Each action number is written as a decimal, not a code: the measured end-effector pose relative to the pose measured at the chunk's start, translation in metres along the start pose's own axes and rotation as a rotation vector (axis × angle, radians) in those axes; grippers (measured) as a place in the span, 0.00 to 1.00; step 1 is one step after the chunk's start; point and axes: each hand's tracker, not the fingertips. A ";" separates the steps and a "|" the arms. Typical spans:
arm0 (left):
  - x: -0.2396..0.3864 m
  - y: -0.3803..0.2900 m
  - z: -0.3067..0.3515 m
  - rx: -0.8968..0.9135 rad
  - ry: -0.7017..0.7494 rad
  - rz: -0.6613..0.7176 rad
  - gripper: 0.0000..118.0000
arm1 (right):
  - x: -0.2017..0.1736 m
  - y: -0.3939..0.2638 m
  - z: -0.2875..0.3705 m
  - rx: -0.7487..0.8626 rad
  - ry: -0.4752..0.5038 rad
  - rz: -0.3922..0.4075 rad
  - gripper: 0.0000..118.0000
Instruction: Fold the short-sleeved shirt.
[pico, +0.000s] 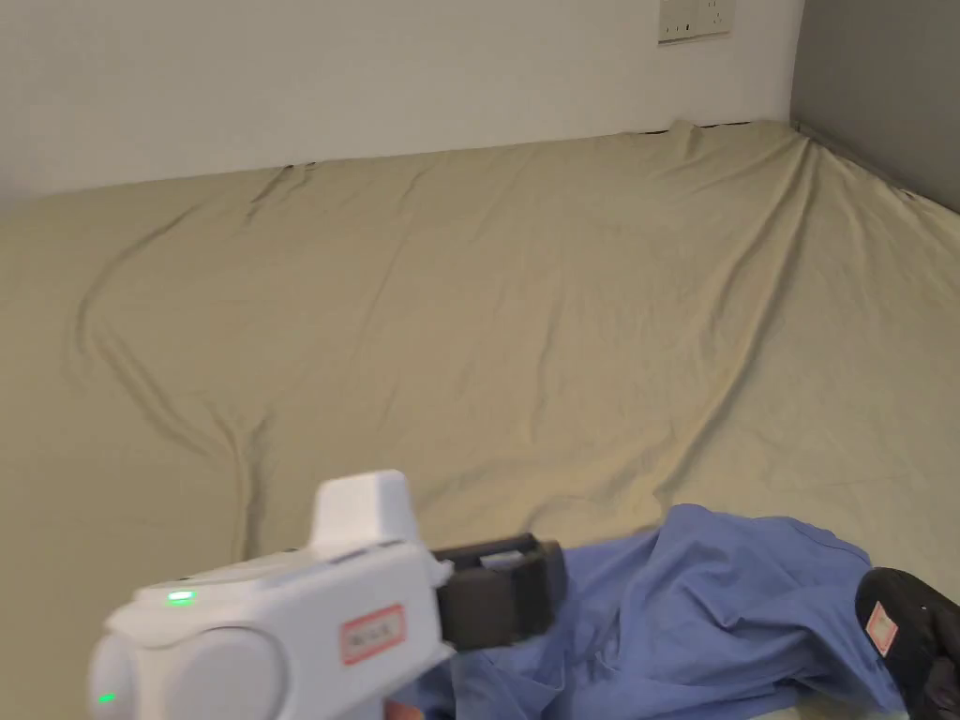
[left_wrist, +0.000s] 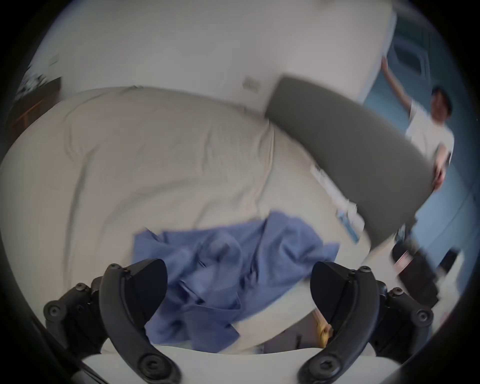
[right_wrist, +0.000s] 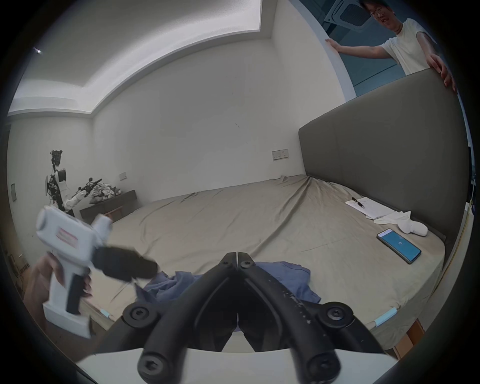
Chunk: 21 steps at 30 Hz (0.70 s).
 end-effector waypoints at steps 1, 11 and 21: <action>-0.005 0.002 0.009 0.057 0.037 0.007 0.99 | -0.001 -0.001 0.000 0.003 0.009 -0.008 0.01; -0.006 -0.022 -0.009 0.046 0.424 -0.244 0.00 | -0.012 0.003 0.003 0.023 0.064 -0.036 0.01; 0.084 -0.082 -0.134 -0.224 0.524 -0.701 0.00 | -0.002 0.004 0.013 -0.032 0.020 0.023 0.01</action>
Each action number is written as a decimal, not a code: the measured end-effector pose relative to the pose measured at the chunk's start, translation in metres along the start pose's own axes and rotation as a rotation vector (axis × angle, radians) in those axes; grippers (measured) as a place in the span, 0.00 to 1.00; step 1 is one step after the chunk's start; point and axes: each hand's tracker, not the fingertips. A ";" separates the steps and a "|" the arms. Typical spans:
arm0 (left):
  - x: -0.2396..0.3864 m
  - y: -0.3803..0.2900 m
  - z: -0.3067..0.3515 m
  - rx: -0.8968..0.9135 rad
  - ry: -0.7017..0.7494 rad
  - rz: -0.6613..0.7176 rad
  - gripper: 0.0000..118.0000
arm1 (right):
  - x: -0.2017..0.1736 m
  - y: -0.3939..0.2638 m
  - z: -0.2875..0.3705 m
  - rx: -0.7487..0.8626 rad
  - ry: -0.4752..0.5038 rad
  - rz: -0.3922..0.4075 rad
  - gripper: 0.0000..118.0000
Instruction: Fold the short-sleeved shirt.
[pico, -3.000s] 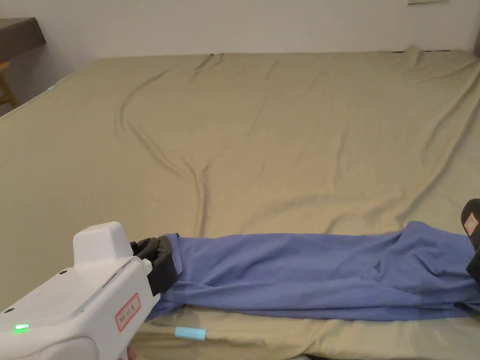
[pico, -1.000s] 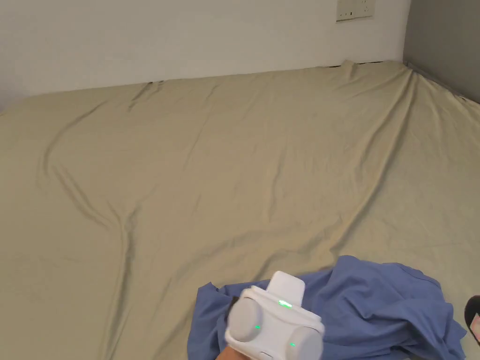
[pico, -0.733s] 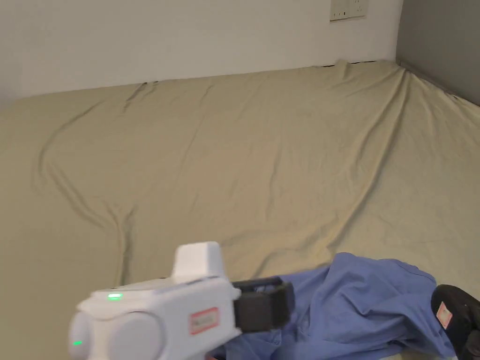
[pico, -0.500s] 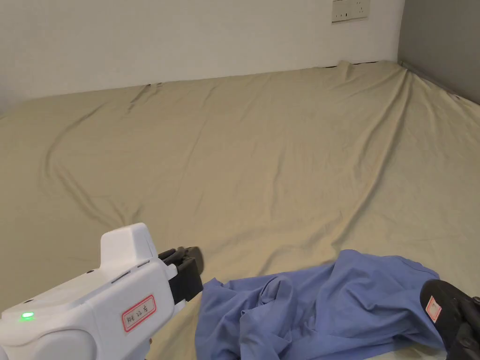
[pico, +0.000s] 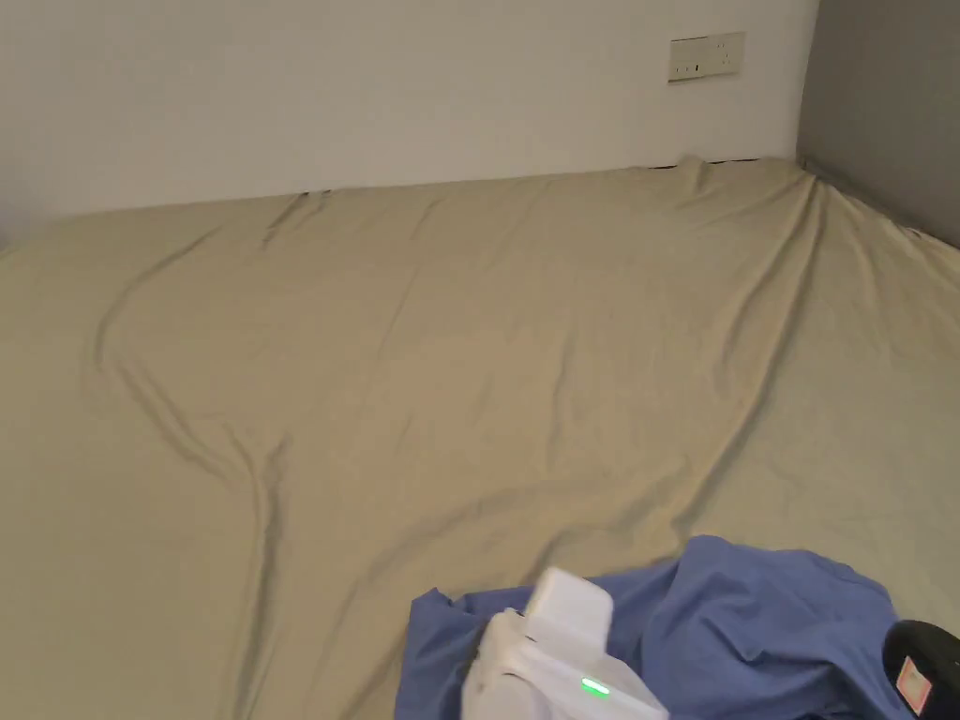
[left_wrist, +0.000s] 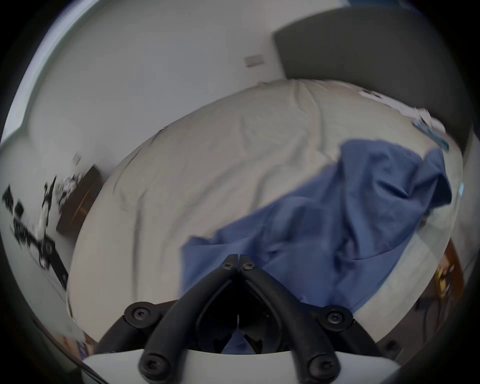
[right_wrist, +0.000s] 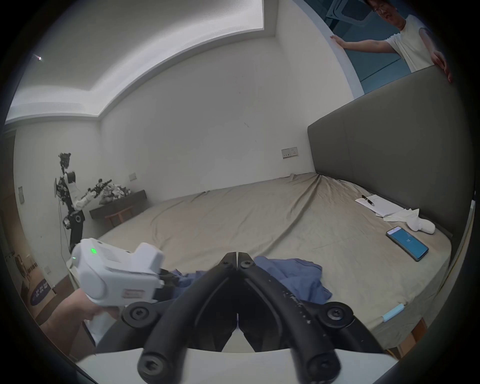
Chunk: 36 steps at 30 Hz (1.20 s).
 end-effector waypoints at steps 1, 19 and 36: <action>0.012 0.000 -0.005 0.004 0.009 -0.055 0.00 | 0.003 0.000 0.002 -0.006 -0.021 0.003 0.01; -0.118 -0.036 0.039 0.109 -0.369 0.379 0.00 | -0.007 -0.001 -0.010 0.049 -0.034 0.014 0.01; -0.158 -0.087 -0.010 0.059 -0.367 0.560 0.98 | -0.038 0.013 -0.076 0.090 0.055 0.023 0.01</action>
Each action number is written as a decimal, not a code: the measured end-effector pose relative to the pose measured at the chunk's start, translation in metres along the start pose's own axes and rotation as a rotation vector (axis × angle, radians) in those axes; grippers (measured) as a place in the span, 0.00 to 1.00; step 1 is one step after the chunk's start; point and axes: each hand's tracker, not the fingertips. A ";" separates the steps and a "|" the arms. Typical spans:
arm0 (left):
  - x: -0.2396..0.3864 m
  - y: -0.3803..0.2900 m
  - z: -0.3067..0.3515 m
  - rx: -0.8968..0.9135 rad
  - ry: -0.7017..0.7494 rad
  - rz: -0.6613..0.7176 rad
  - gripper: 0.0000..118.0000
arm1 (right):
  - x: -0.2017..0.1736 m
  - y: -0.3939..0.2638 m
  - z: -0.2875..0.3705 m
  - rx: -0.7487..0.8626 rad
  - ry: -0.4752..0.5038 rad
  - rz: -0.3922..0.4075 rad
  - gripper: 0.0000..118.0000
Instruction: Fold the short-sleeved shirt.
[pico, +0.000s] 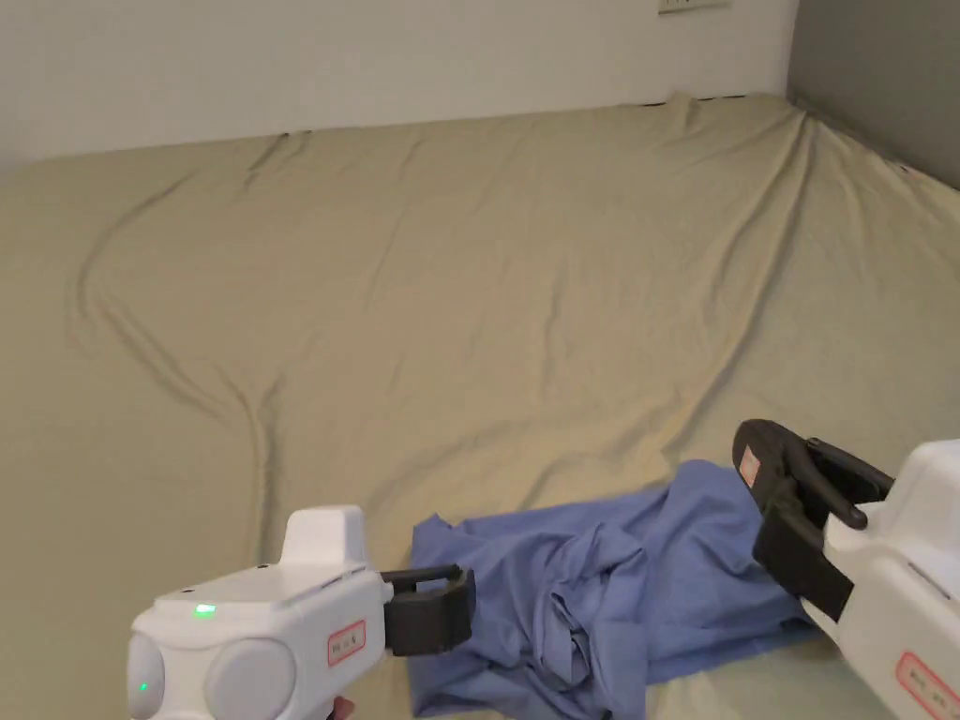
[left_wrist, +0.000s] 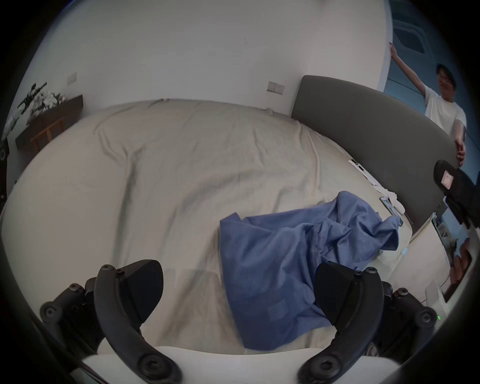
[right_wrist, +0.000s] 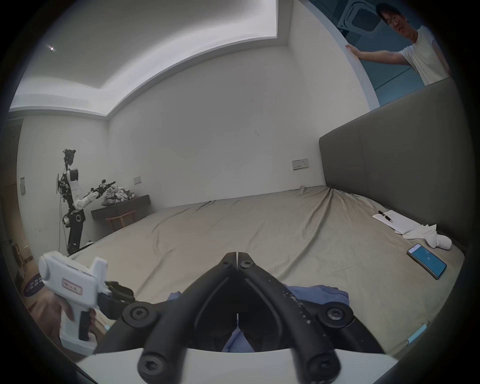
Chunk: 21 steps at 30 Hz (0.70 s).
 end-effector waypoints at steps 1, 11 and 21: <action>-0.003 -0.004 -0.002 -0.022 -0.003 0.007 0.98 | -0.001 0.000 -0.001 -0.001 -0.008 0.012 0.01; -0.013 -0.018 -0.045 -0.119 -0.176 0.183 0.95 | 0.003 0.001 -0.006 -0.041 0.030 0.027 0.01; -0.016 0.031 -0.022 -0.189 -0.158 0.059 0.14 | 0.010 -0.006 -0.006 -0.086 0.036 0.005 0.01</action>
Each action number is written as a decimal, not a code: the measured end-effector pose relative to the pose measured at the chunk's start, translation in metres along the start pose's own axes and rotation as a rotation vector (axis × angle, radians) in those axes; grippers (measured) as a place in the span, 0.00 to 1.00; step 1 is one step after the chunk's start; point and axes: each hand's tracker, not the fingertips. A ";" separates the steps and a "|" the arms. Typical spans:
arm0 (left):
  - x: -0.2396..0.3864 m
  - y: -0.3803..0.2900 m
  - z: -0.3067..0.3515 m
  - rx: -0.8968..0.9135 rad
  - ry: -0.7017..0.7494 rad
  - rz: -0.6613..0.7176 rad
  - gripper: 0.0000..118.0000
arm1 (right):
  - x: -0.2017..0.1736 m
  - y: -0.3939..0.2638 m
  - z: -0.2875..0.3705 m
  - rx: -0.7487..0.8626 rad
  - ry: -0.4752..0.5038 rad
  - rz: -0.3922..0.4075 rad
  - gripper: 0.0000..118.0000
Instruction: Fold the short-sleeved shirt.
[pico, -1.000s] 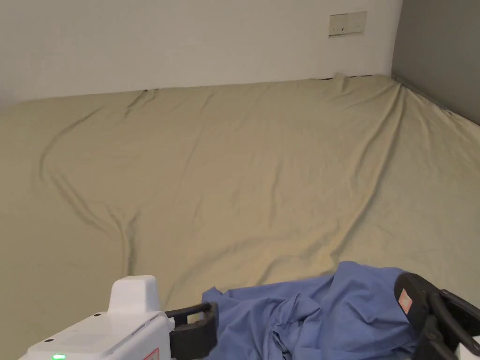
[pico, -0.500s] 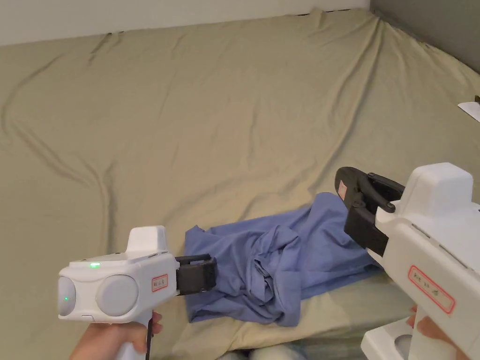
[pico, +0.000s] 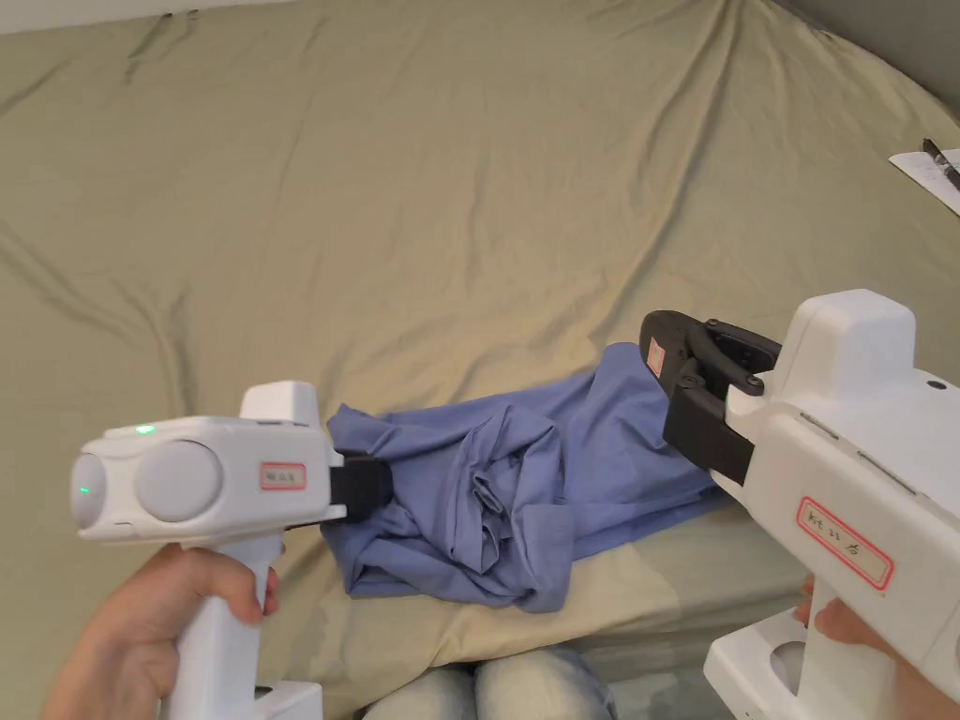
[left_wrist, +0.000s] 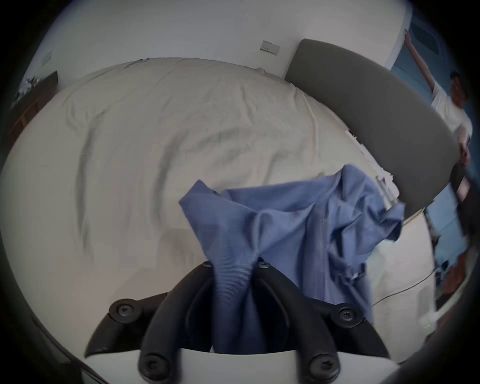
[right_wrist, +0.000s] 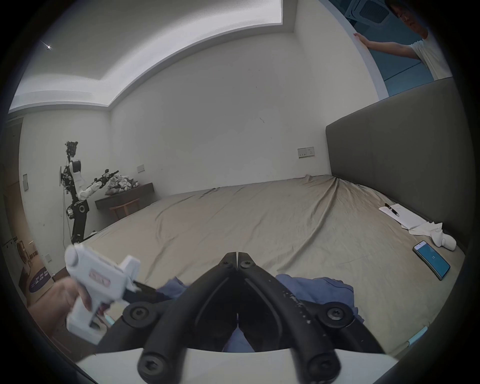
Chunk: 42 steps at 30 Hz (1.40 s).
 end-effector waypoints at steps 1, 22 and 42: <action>-0.007 0.004 0.007 0.013 -0.028 0.040 0.13 | 0.000 -0.001 0.000 -0.005 -0.003 -0.005 0.01; 0.098 0.041 0.036 0.093 0.599 -0.443 0.13 | -0.003 -0.015 0.003 -0.073 -0.034 0.009 0.01; 0.204 -0.029 -0.107 0.019 0.383 -0.614 0.57 | 0.040 -0.023 0.047 -0.099 -0.175 -0.037 0.01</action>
